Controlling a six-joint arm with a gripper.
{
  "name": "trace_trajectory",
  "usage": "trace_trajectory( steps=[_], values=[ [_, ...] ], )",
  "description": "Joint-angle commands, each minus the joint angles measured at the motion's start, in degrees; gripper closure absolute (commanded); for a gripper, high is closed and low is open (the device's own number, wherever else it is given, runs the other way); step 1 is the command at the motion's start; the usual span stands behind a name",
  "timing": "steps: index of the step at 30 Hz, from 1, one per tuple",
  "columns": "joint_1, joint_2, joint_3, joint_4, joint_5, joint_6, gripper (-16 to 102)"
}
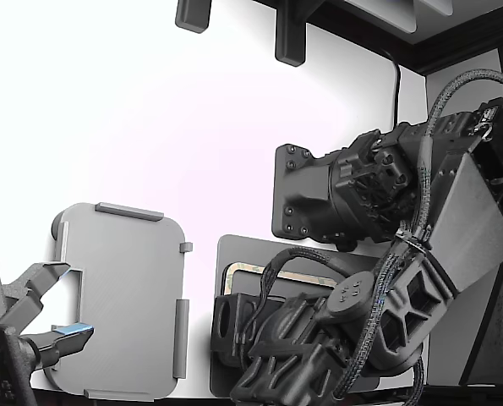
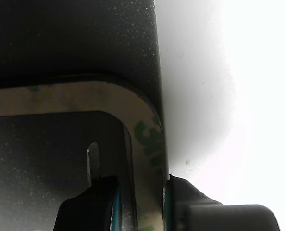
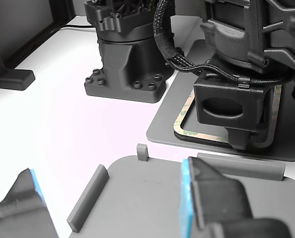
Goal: Move top rectangular frame to the holder.
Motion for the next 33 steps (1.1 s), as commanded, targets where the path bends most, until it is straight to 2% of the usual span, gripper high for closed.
trace_trajectory(
  steps=[1, 6, 8, 9, 13, 25, 33],
  values=[
    [-1.0, 1.7, -0.9, -0.2, 0.1, 0.2, 53],
    [-1.1, 1.8, -1.0, -0.3, 1.1, 1.8, 74],
    [-1.1, 1.8, -0.9, -0.5, 2.0, 2.7, 92],
    [-1.1, 1.8, -0.9, -0.7, 2.4, 3.0, 97],
    [-1.1, 1.8, -1.8, 0.1, 2.1, 1.9, 97],
    [-1.2, 1.8, -11.2, 9.7, 1.0, -0.2, 97],
    [-3.1, 1.8, -22.2, 19.0, 1.4, 5.1, 97]
  ],
)
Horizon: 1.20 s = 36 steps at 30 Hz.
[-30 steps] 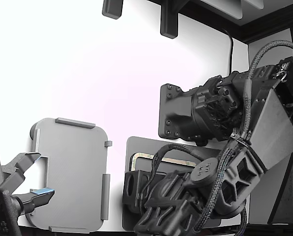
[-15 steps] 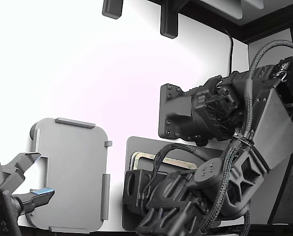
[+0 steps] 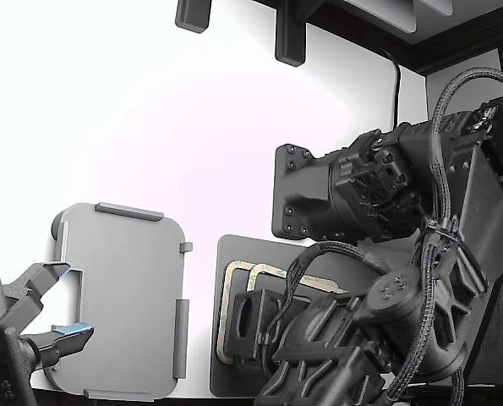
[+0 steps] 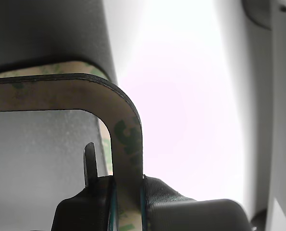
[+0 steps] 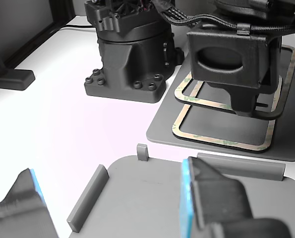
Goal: Move top rectangular frame to the holder.
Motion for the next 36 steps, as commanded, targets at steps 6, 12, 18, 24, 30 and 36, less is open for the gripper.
trace_trajectory(
  steps=[6, 12, 18, 24, 30, 36],
  values=[
    [-3.3, 1.7, -11.2, 5.2, -0.6, 9.6, 97],
    [-6.1, 3.8, -13.2, 5.2, -0.5, 21.1, 97],
    [-10.5, 3.6, -14.7, 5.2, 0.8, 28.7, 97],
    [-14.4, 1.7, -17.6, 5.2, 4.2, 40.3, 97],
    [-18.5, -1.5, -20.6, 5.2, 6.8, 47.0, 97],
    [-22.6, -4.1, -24.2, 5.2, 6.7, 53.0, 97]
  ],
)
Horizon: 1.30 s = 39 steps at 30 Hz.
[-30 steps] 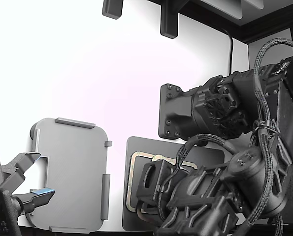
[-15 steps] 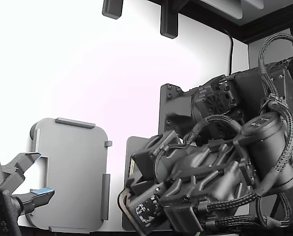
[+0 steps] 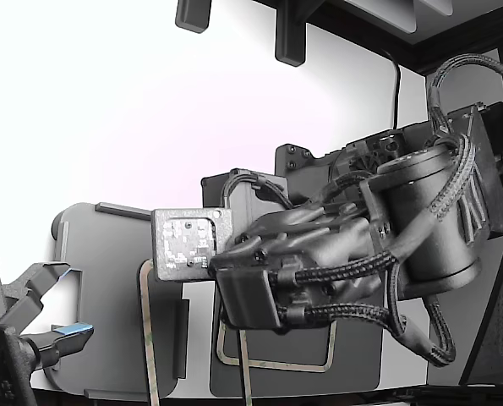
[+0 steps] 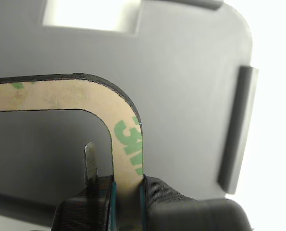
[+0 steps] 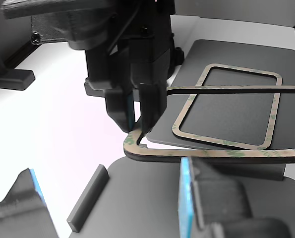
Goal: Move top rectangular frame to the holder.
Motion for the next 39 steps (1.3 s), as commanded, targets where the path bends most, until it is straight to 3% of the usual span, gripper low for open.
trace_trajectory(
  steps=[1, 20, 39],
  values=[
    [-2.1, 0.7, -2.4, 0.5, -0.1, 1.5, 97],
    [-8.2, -11.9, -10.1, 0.5, -0.9, -0.6, 97],
    [-9.1, -16.4, -12.7, 0.5, 1.8, -2.5, 97]
  ],
)
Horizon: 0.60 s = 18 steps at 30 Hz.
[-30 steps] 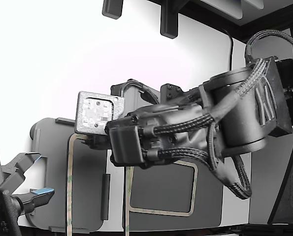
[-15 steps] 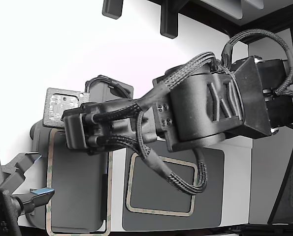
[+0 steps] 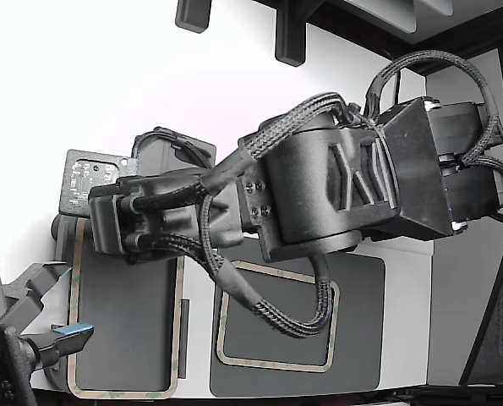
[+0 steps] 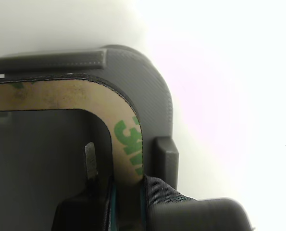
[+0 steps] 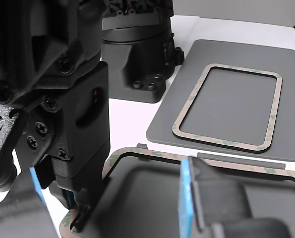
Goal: Move top rectangular frame to the holder.
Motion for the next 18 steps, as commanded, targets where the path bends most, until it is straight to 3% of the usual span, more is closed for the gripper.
trace_trajectory(
  steps=[1, 18],
  values=[
    [-0.8, 1.3, -1.6, 0.5, 0.4, 0.0, 97],
    [-1.1, 1.0, -0.4, 0.4, 0.6, -0.7, 97]
  ],
)
